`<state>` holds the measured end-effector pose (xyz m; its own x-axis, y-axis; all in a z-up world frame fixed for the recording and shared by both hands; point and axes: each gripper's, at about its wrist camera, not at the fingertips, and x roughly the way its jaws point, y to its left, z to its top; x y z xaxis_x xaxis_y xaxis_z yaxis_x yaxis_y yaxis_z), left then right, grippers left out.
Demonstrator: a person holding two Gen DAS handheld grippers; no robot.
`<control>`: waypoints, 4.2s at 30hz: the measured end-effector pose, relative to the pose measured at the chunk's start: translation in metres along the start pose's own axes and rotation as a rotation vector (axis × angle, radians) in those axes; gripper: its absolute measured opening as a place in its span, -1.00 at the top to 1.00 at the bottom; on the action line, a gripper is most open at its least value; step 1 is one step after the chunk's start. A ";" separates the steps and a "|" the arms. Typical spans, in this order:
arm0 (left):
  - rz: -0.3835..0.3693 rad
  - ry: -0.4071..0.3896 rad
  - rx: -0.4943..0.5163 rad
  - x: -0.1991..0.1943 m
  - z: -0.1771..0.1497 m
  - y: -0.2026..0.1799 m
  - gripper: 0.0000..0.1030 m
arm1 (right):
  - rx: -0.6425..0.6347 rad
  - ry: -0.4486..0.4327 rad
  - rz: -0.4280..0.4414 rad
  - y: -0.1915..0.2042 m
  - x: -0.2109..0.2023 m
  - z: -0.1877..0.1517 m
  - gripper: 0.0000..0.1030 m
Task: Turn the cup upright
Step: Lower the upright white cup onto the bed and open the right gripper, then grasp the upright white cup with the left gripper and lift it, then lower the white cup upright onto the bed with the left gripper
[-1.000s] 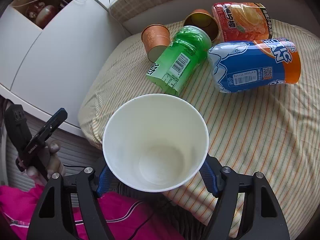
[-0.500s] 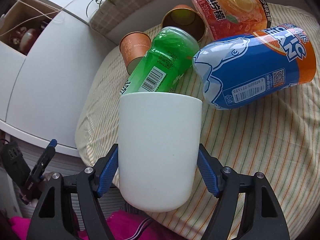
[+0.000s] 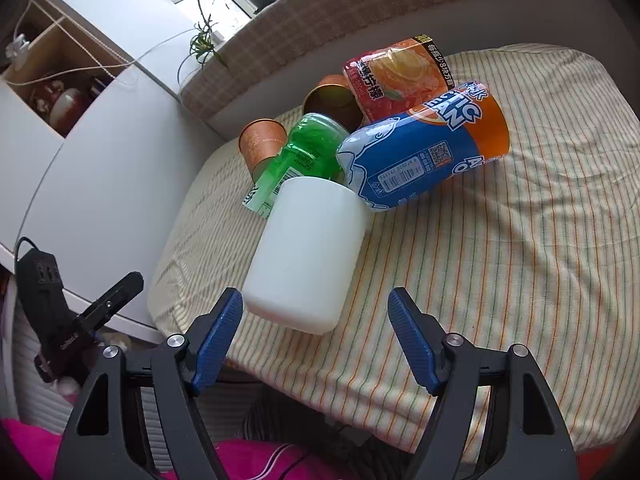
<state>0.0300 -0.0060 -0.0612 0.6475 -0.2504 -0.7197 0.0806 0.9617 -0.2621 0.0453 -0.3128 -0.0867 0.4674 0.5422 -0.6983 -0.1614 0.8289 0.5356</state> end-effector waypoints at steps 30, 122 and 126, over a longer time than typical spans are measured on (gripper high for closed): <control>-0.477 0.554 -0.260 0.156 0.028 -0.058 -0.84 | 0.022 -0.231 -0.359 -0.011 -0.063 -0.050 -0.49; -0.156 0.164 0.253 0.075 -0.005 -0.096 -0.66 | 0.010 -0.253 -0.365 0.005 -0.061 -0.043 -0.49; -0.121 0.090 0.233 0.051 -0.001 -0.084 -0.65 | -0.045 -0.281 -0.398 0.018 -0.061 -0.039 -0.49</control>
<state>0.0552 -0.1000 -0.0764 0.5531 -0.3642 -0.7493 0.3324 0.9212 -0.2024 -0.0202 -0.3260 -0.0533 0.7161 0.1289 -0.6860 0.0434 0.9727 0.2280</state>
